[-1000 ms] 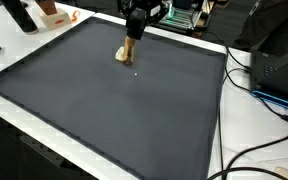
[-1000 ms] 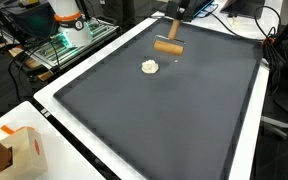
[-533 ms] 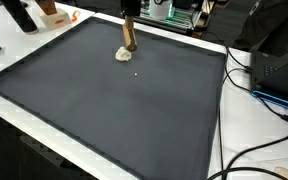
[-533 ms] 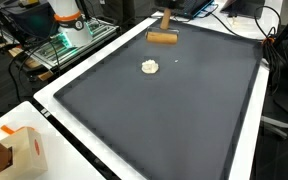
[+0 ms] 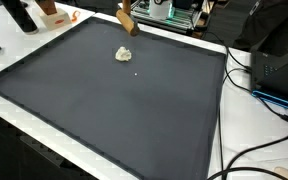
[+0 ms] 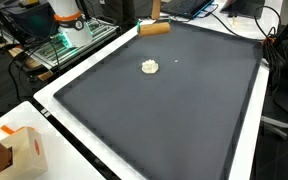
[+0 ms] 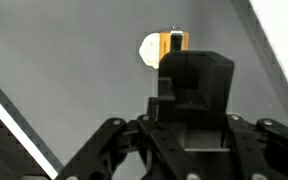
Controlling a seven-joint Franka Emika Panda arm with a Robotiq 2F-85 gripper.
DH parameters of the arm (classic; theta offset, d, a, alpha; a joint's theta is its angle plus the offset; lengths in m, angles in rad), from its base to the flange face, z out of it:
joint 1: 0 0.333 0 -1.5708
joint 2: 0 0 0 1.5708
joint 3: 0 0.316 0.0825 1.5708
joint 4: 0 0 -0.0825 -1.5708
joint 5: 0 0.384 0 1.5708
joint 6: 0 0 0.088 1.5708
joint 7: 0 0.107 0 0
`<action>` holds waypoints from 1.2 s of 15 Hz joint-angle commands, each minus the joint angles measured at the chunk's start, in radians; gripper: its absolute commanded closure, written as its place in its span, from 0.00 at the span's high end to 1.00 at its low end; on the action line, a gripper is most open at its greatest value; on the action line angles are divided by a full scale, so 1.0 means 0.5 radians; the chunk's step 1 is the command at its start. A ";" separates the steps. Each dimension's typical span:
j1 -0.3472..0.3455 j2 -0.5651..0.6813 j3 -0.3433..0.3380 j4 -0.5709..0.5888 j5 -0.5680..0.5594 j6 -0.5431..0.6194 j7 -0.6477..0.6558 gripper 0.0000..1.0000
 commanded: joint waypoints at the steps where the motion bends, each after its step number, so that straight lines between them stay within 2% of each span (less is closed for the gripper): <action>1: 0.012 -0.219 -0.071 -0.188 0.131 0.082 -0.330 0.24; 3: 0.016 -0.283 -0.110 -0.229 0.205 0.060 -0.460 0.24; 4: 0.012 -0.148 -0.070 -0.109 0.112 0.018 -0.315 0.49; 9: 0.014 -0.222 -0.097 -0.166 0.151 0.019 -0.401 0.49; 10: 0.014 -0.221 -0.097 -0.168 0.151 0.019 -0.401 0.24; 14: 0.027 -0.103 -0.131 -0.284 0.260 0.162 -0.625 0.24; 18: -0.003 0.013 -0.119 -0.431 0.189 0.431 -0.837 0.24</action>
